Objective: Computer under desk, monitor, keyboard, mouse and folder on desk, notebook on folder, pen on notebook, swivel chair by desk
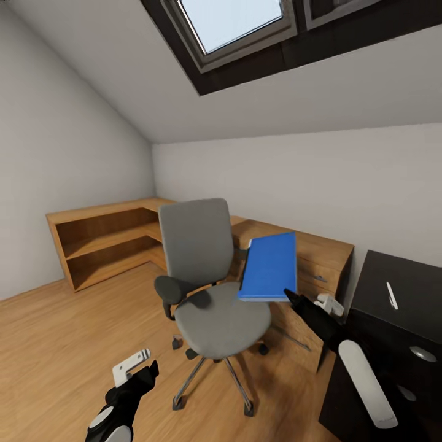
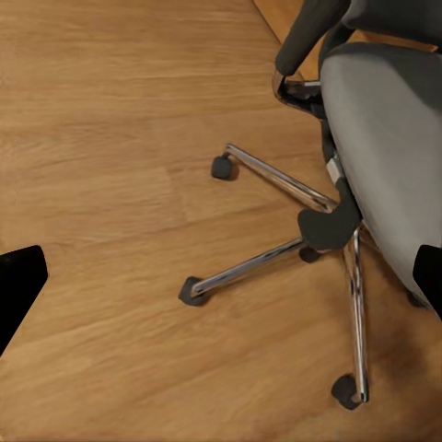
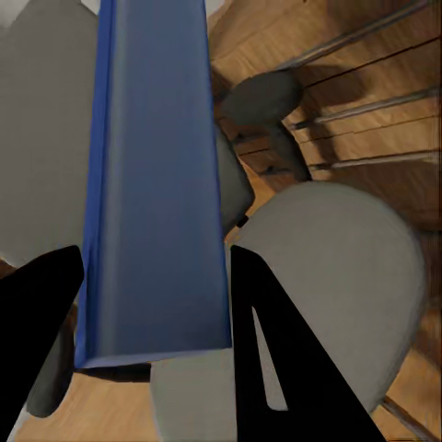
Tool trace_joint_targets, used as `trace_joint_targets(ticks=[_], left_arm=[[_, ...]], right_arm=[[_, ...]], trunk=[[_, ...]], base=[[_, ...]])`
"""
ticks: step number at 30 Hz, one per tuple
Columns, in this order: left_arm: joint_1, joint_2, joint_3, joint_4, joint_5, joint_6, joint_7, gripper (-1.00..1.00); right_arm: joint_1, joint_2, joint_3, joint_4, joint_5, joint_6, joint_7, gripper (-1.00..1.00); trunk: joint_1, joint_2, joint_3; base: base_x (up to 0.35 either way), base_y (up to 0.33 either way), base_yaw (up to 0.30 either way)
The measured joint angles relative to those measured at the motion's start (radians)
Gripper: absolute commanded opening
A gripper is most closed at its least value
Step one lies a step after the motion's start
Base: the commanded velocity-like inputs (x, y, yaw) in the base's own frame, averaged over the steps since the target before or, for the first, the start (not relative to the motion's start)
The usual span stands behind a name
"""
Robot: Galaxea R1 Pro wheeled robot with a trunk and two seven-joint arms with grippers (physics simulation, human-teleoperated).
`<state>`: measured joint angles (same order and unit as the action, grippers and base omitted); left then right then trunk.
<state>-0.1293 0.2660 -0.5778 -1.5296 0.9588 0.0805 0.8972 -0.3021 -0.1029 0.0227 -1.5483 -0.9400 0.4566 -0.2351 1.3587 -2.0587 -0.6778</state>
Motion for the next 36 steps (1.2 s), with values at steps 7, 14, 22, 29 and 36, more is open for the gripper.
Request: trace_joint_targets(ticks=[7,14,22,29,36], left_arm=[[0.000,0.000,-0.039,0.073,-0.019,-0.002,0.000,1.00],[0.000,0.001,-0.126,0.339,-0.062,-0.172,-0.008,1.00],[0.000,-0.056,-0.136,0.568,-0.069,-0.266,-0.077,1.00],[0.000,-0.112,-0.138,0.653,-0.078,-0.294,-0.085,1.00],[0.000,-0.116,-0.134,0.658,-0.082,-0.295,-0.084,1.00]], right_arm=[[-0.008,0.003,-0.001,-0.017,-0.205,-0.023,-0.102,-1.00],[-0.007,-0.002,0.062,-0.005,-0.238,-0.120,-0.077,-1.00],[-0.004,0.001,0.078,0.015,-0.160,-0.130,-0.068,-1.00],[-0.001,-0.002,0.077,0.016,-0.150,-0.238,-0.070,-1.00],[0.000,-0.002,0.076,0.014,-0.146,-0.243,-0.070,-1.00]], trunk=[[-0.027,0.049,0.022],[-0.054,0.098,0.044],[-0.084,0.154,0.069],[-0.111,0.203,0.091],[-0.138,0.252,0.113]], base=[[0.000,0.000,0.000],[0.000,0.000,0.000],[0.000,0.000,0.000],[0.000,0.000,0.000],[0.000,0.000,-0.128]])
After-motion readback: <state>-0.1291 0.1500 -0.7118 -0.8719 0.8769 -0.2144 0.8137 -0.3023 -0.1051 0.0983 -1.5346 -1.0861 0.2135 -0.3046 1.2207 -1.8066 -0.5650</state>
